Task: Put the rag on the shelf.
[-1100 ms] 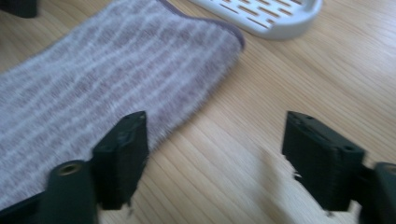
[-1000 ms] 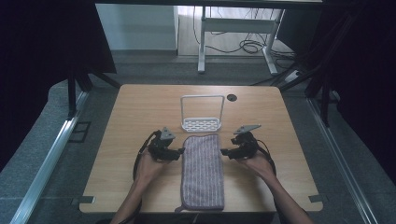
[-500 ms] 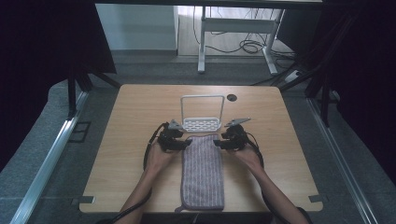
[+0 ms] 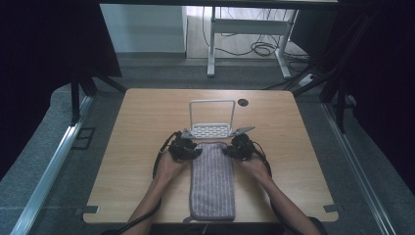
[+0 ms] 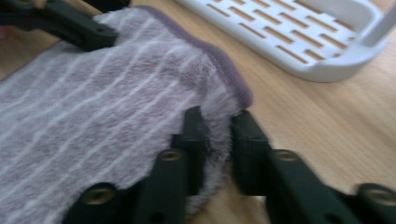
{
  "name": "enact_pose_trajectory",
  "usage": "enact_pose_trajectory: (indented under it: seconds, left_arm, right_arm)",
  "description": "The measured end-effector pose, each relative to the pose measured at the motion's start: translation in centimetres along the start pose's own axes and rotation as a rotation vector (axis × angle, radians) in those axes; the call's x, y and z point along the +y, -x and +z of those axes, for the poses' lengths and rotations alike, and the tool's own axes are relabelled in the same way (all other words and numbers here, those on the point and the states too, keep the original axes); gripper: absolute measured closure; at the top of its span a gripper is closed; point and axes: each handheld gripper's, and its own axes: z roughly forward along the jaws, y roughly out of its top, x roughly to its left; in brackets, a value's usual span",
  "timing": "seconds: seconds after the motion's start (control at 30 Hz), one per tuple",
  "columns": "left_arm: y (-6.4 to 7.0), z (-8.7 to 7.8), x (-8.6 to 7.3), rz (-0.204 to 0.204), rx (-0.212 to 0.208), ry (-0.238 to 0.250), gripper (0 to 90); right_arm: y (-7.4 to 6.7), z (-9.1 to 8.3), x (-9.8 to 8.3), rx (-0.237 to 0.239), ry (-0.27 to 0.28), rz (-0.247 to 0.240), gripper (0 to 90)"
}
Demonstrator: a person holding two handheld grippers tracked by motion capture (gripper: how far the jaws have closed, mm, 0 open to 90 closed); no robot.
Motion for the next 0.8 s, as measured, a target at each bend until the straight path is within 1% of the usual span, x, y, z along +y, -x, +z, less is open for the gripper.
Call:
enact_pose_trajectory:
  seconds: [0.03, 0.07, 0.1, 0.17, 0.23, 0.27, 0.3, 0.4, 0.43, 0.47, 0.5, 0.53, 0.57, 0.6, 0.63, 0.67, 0.7, 0.73, 0.77, 0.8]
  left_arm:
    - [-0.1, 0.0, 0.0, -0.014, -0.018, -0.003, 73.0]
    - [-0.2, 0.0, -0.1, -0.036, -0.029, 0.005, 76.4]
    - [-0.5, -0.1, -0.1, -0.062, -0.050, 0.001, 79.5]
    - [-0.5, -0.2, 0.0, -0.063, -0.049, -0.006, 79.9]
    - [-0.3, -0.4, 0.1, -0.048, -0.037, 0.001, 80.4]
    - [-0.2, -0.7, 0.2, -0.048, -0.039, 0.010, 80.5]
    - [0.0, -1.5, 0.6, -0.036, -0.040, 0.041, 80.5]
    - [0.3, -3.0, 1.4, -0.021, -0.030, 0.081, 80.4]
    - [0.3, -3.0, 1.4, -0.021, -0.030, 0.081, 80.3]
    - [0.4, -4.1, 2.0, -0.014, -0.021, 0.109, 80.2]
    - [0.4, -4.1, 2.0, -0.014, -0.021, 0.109, 80.2]
    - [0.6, -5.2, 2.7, -0.009, -0.013, 0.135, 80.2]
    - [0.6, -5.2, 2.7, -0.009, -0.013, 0.135, 80.2]
    - [0.6, -5.8, 3.0, -0.002, -0.010, 0.145, 80.2]
    - [0.8, -6.2, 3.4, 0.001, -0.005, 0.157, 80.2]
    - [1.0, -7.1, 4.0, 0.015, 0.007, 0.170, 80.2]
    - [1.0, -7.1, 4.0, 0.015, 0.007, 0.170, 80.2]
    - [1.1, -7.7, 4.4, 0.023, 0.011, 0.184, 80.3]
    - [1.3, -8.7, 5.0, 0.034, 0.012, 0.198, 80.2]
    - [1.3, -8.7, 5.0, 0.034, 0.012, 0.198, 80.2]
  right_arm:
    - [-0.1, 0.0, 0.0, -0.002, -0.003, -0.005, 82.9]
    - [-0.3, 0.0, 0.1, -0.010, -0.009, -0.016, 83.8]
    - [-0.5, -0.2, 0.2, -0.020, -0.014, -0.029, 84.7]
    - [-0.5, -0.2, 0.2, -0.020, -0.014, -0.032, 84.8]
    - [-0.6, -0.6, 0.3, -0.014, -0.001, -0.034, 84.9]
    - [-0.7, -0.9, 0.4, -0.011, 0.006, -0.034, 84.9]
    - [-0.7, -1.6, 0.7, -0.004, 0.031, -0.029, 84.8]
    - [-0.8, -2.7, 1.4, 0.008, 0.065, -0.031, 84.6]
    - [-0.8, -2.7, 1.4, 0.008, 0.065, -0.031, 84.6]
    - [-0.8, -3.7, 2.0, 0.014, 0.087, -0.041, 84.5]
    - [-0.8, -4.1, 2.2, 0.016, 0.096, -0.041, 84.5]
    - [-0.8, -4.6, 2.6, 0.016, 0.105, -0.047, 84.5]
    - [-0.9, -5.0, 2.9, 0.020, 0.116, -0.049, 84.5]
    - [-0.9, -5.0, 2.9, 0.020, 0.116, -0.049, 84.5]
    - [-0.9, -5.5, 3.3, 0.019, 0.127, -0.052, 84.5]
    - [-1.0, -6.5, 4.0, 0.019, 0.148, -0.064, 84.5]
    - [-1.0, -6.5, 4.0, 0.019, 0.148, -0.064, 84.5]
    - [-1.2, -7.4, 4.7, 0.018, 0.168, -0.076, 84.5]
    - [-1.2, -7.9, 5.0, 0.015, 0.177, -0.081, 84.5]
    - [-1.2, -7.9, 5.0, 0.015, 0.177, -0.081, 84.5]
